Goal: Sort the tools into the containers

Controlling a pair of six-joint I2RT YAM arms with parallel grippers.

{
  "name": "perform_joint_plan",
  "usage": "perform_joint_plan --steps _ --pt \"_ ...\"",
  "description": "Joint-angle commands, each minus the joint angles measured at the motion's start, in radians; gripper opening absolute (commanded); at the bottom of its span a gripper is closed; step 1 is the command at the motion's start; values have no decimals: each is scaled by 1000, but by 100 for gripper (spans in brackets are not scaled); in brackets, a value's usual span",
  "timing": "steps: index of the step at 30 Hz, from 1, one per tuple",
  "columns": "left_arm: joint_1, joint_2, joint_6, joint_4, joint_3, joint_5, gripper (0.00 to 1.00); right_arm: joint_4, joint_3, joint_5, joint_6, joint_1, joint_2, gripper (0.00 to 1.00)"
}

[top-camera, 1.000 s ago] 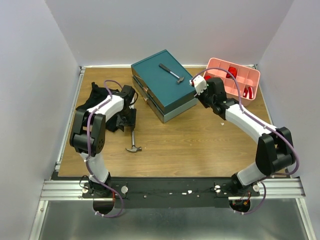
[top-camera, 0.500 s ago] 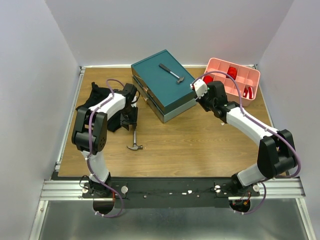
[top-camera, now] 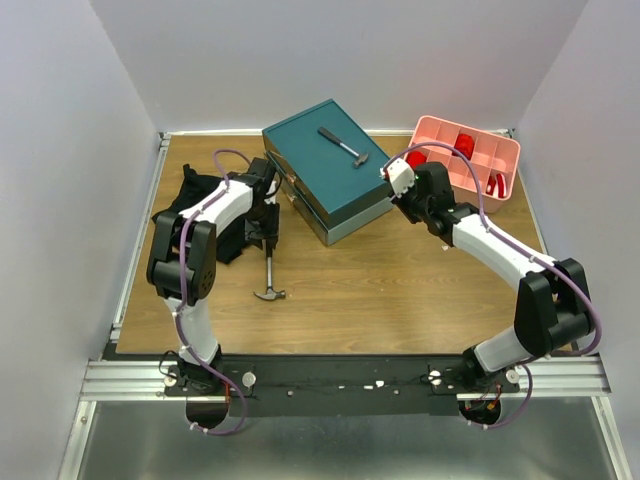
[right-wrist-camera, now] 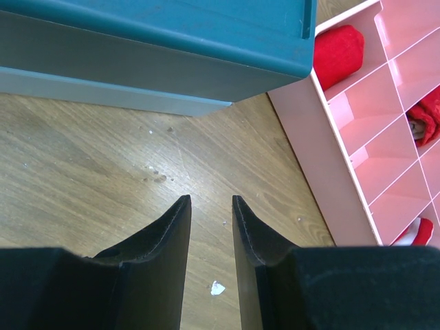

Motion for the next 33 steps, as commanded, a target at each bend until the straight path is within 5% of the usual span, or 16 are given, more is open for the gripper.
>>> perform_joint_plan --steps 1,4,8,14,23,29,33 --pt "-4 85 18 42 52 6 48 12 16 -15 -8 1 23 38" --pt "-4 122 18 34 51 -4 47 15 16 -11 -14 1 24 38" --pt "-4 101 16 17 11 14 0 21 6 -8 -24 1 18 38" --pt "46 32 -16 -70 45 48 0 20 -11 -9 -25 3 12 38" --pt "257 -97 -255 -56 268 555 0 10 4 -11 -21 1 52 38" --pt "248 -50 -488 214 387 768 0 6 46 -8 -28 1 95 38" --pt "199 50 -640 377 477 775 0 13 49 8 -48 3 104 39"
